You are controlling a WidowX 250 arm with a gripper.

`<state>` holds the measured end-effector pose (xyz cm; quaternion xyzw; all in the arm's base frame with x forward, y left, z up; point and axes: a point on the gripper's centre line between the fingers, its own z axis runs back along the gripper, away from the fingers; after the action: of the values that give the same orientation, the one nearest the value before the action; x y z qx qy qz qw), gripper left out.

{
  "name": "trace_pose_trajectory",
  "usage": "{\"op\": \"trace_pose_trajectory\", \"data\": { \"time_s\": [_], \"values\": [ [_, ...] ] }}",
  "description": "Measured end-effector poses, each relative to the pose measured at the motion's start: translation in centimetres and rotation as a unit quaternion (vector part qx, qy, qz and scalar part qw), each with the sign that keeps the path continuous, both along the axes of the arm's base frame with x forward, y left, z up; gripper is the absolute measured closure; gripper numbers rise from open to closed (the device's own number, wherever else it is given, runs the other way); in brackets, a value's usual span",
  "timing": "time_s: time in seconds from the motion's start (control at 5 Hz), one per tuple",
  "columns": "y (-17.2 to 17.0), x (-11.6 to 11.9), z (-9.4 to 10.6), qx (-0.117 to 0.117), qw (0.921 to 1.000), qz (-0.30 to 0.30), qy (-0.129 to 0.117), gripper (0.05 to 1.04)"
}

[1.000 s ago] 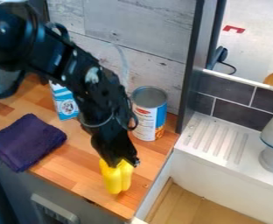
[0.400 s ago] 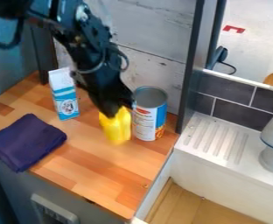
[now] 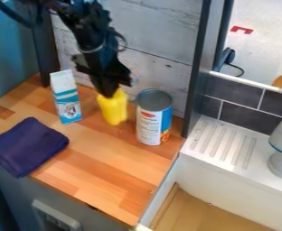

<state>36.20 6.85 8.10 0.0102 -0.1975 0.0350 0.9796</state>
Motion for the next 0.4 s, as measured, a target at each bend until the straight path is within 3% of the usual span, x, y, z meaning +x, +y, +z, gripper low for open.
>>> {"op": "trace_pose_trajectory", "data": {
  "time_s": [0.4],
  "values": [
    [4.0, 2.0, -1.4, -0.006, 0.9994, 0.031, 0.016, 0.97]
  ]
}}
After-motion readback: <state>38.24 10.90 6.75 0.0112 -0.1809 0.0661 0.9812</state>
